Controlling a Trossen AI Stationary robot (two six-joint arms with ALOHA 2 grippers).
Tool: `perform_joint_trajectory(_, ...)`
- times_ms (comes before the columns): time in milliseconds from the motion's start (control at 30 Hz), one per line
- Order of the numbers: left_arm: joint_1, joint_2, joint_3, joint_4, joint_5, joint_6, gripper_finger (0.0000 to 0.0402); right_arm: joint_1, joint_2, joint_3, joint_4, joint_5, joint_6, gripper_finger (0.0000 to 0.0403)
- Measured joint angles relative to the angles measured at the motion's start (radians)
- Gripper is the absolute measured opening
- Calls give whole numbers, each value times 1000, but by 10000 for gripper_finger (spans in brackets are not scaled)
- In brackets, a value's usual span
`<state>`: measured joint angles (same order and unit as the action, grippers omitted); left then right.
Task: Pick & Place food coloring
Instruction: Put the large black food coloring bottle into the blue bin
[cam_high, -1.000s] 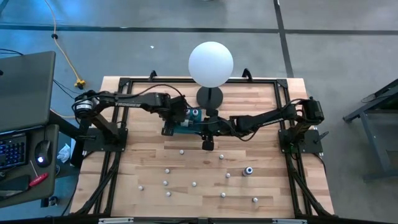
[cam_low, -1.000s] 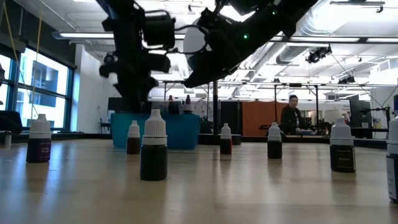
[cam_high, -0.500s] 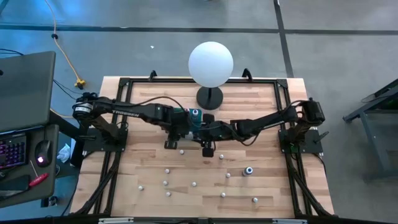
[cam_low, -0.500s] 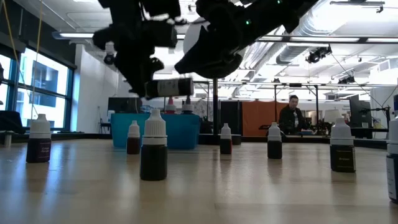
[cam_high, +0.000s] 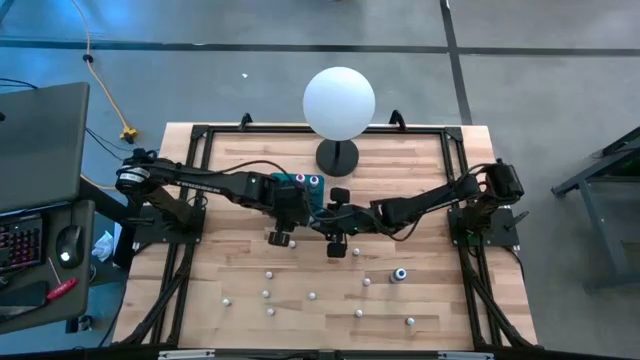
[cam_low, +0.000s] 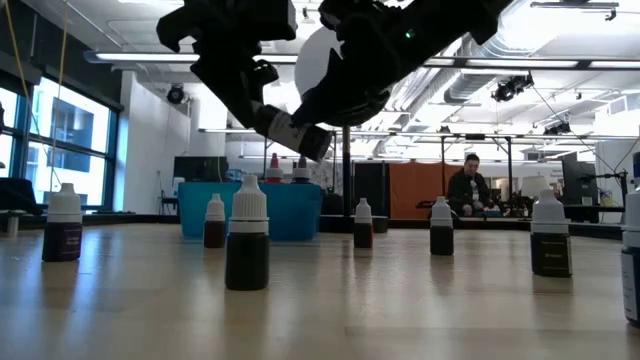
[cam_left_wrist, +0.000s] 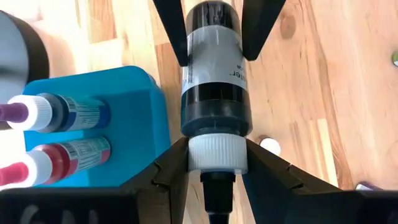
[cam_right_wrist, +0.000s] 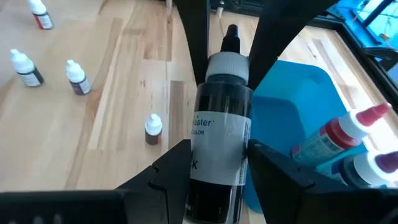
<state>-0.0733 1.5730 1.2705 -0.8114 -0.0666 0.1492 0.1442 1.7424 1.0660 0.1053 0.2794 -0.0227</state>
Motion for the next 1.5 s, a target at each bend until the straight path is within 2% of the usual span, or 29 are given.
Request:
perform_joint_trajectory(300,1,0,0,7,-4,2,126,-1,0,0,-7,24,-1,151)
perform_joint_trajectory(500,14,-1,1,14,-72,18,126,16,-30,-1,-6,61,-79,151)
perform_joint_trajectory(667,67,-2,1,-24,-111,75,126,52,-111,-1,-34,165,-90,151)
perform_joint_trajectory(800,106,1,1,-101,-215,172,126,76,-180,-1,-87,253,-89,151)
perform_joint_trajectory(1000,126,2,1,-241,-347,320,126,93,-216,-1,-122,239,-45,151)
perform_joint_trajectory(1200,128,2,1,-330,-468,383,126,92,-211,-1,-163,228,-38,151)
perform_joint_trajectory(1500,212,36,1,-330,-457,578,126,93,-210,-1,-164,202,-37,151)
